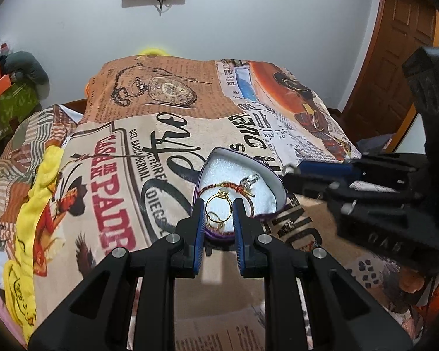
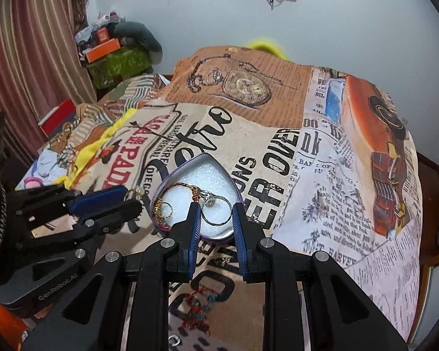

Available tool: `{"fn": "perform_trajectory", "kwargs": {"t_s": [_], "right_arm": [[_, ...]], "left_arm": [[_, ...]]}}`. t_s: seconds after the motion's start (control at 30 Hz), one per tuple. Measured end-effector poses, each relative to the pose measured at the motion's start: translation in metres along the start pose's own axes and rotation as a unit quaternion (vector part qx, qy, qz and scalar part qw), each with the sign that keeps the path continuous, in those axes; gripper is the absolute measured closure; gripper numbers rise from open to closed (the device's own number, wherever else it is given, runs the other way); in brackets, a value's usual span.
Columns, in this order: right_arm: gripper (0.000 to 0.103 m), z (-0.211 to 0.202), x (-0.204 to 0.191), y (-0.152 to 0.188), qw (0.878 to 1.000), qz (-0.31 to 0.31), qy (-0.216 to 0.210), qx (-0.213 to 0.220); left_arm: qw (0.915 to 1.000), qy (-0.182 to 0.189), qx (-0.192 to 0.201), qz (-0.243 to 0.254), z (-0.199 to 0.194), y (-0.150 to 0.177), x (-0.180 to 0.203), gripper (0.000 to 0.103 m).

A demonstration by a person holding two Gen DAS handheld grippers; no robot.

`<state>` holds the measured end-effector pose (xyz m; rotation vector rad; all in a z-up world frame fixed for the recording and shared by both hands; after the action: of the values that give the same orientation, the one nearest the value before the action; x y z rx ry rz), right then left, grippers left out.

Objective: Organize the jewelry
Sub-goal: 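Carry both rings to the heart tin and open both tools inside, then withdraw both tools from the tin toward the red beaded bracelet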

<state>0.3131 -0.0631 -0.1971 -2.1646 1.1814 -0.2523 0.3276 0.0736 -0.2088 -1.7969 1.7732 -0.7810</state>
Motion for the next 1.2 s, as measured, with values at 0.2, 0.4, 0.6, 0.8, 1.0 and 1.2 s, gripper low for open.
{"fn": "perform_trajectory", "kwargs": {"t_s": [0.2,0.4,0.6,0.8,1.0,1.2], "right_arm": [[0.083,0.018,-0.001,0.002,1.000,-0.019,0.006,-0.019],[0.083,0.026,0.002,0.005,0.999,-0.022,0.004,-0.027],[0.083,0.032,0.005,0.006,0.999,-0.014,-0.005,-0.032],[0.083,0.034,0.004,0.007,0.999,-0.006,-0.019,-0.044],[0.078,0.024,0.007,0.006,0.999,0.001,-0.016,-0.040],[0.077,0.003,0.007,0.005,1.000,0.001,-0.007,-0.023]], "left_arm": [[0.9998,-0.001,-0.016,0.012,0.021,-0.004,0.000,0.086],[0.9995,0.007,-0.029,0.011,0.033,-0.002,0.000,0.086],[0.9994,0.009,-0.032,0.012,0.036,-0.003,0.000,0.086],[0.9993,0.004,-0.034,0.013,0.035,-0.002,0.000,0.086],[0.9993,0.005,-0.036,0.005,0.028,-0.002,-0.001,0.085],[0.9996,0.004,-0.026,0.005,0.007,-0.004,0.002,0.085]]}}
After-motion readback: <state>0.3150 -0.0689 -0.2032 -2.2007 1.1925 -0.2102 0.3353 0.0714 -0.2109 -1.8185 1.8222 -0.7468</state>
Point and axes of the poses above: each gripper's, at about its wrist camera, not at the fingertips, and z roughly the way its jaws point, x to its right, y to its underside, the point moved 4 cm from there along z, roughly the way its jaws point, and after that the axes turned 5 degrees about -y, right-handed, at the moved point
